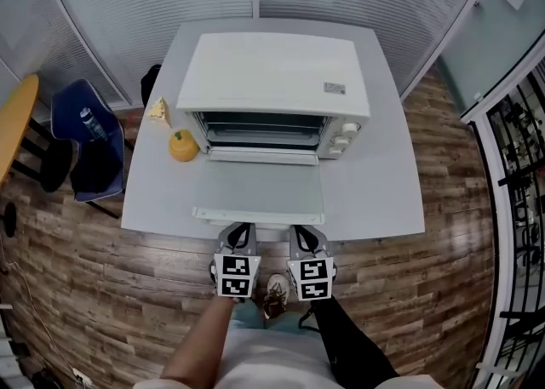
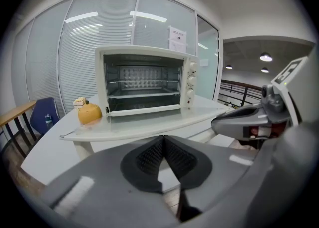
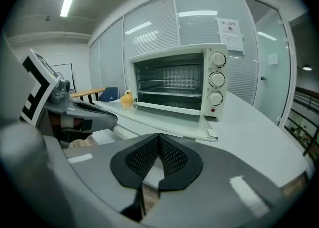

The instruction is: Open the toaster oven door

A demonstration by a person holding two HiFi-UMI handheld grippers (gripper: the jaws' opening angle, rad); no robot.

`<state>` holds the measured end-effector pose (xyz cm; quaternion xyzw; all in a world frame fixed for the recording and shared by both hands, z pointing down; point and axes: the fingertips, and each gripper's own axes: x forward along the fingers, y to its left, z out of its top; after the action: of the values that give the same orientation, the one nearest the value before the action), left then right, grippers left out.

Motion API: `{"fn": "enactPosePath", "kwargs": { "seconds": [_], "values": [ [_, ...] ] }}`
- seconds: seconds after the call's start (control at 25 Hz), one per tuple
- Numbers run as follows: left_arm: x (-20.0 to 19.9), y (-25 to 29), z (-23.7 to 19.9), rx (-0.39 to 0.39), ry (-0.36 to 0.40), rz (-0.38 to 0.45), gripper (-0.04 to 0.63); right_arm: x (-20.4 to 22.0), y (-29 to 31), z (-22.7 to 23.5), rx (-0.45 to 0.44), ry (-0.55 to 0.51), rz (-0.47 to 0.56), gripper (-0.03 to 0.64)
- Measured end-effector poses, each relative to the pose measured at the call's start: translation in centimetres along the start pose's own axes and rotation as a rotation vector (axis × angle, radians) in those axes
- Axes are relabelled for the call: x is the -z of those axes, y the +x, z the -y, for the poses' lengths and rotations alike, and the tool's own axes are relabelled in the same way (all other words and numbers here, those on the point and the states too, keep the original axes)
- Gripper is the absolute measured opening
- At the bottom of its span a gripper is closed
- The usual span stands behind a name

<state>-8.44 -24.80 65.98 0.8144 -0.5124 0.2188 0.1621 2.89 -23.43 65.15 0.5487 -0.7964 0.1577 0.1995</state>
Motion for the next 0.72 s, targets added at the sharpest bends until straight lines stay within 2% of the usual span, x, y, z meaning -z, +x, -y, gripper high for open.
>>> {"fn": "enactPosePath", "kwargs": {
  "seconds": [0.72],
  "values": [
    [4.7, 1.4, 0.5, 0.046, -0.029, -0.128, 0.057, 4.9, 1.5, 0.2, 0.023, 0.013, -0.105, 0.003]
  ]
}}
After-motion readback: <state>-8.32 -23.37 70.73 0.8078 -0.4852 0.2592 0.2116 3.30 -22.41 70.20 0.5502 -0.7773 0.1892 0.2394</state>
